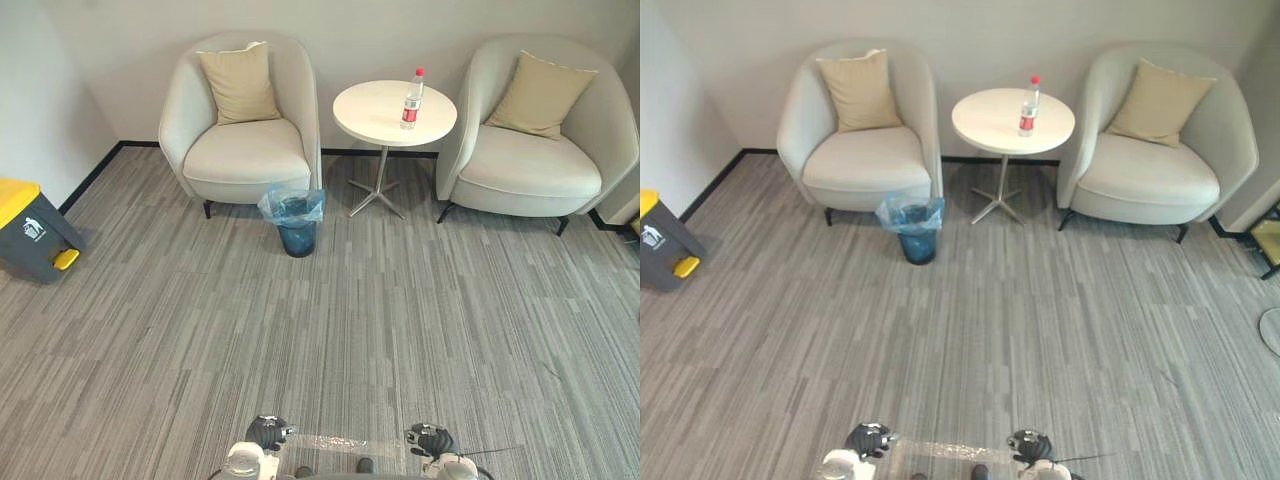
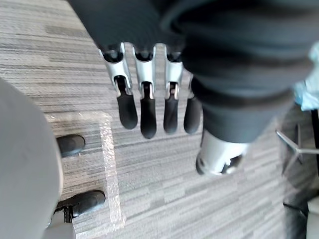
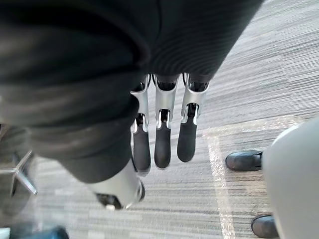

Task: Gather rubbish on tea table into small bin, then transfer packed bag to large trash can.

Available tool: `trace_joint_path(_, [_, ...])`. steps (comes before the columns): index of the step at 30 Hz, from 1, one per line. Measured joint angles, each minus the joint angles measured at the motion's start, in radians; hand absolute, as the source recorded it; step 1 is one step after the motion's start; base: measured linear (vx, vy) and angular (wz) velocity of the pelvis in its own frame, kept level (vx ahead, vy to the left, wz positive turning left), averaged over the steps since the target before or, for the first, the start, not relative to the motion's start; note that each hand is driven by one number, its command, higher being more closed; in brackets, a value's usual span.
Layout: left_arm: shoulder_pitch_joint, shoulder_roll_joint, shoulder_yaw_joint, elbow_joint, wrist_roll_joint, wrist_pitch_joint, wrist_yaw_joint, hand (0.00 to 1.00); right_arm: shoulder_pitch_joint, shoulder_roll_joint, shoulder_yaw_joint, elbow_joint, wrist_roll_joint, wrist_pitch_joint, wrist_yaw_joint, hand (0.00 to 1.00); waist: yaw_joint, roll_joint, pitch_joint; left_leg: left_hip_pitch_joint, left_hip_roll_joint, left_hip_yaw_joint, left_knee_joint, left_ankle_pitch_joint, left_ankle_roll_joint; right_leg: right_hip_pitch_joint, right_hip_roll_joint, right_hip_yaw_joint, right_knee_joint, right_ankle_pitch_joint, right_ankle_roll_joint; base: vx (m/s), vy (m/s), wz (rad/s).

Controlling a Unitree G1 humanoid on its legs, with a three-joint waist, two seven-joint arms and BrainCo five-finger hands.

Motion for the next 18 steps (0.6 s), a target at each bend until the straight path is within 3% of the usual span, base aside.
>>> trace_joint_path(9, [0.021, -0.001, 0.146, 0.022, 0.005, 0.013, -0.006, 0.0, 0.008, 0.011, -0.069, 0.023, 0.002, 0.008, 0.003, 0.0, -0.001, -0.003, -0.001, 0.027, -0.001, 0.016, -0.032, 0.007, 0.001, 0.017, 0.0, 0.009, -0.006, 0.001, 0.004, 0.0, 0.002, -0.04])
trace_joint_path(18, [0.029, -0.004, 0.192, 0.022, 0.004, 0.029, -0.006, 0.0, 0.017, 0.026, -0.097, 0.024, 0.004, 0.013, 0.006, 0.0, 0.0, -0.015, -0.006, 0.034, -0.001, 0.021, -0.036, 0.006, -0.001, 0.026, 0.0, 0.013, -0.016, -0.001, 0.006, 0.0, -0.004, 0.01])
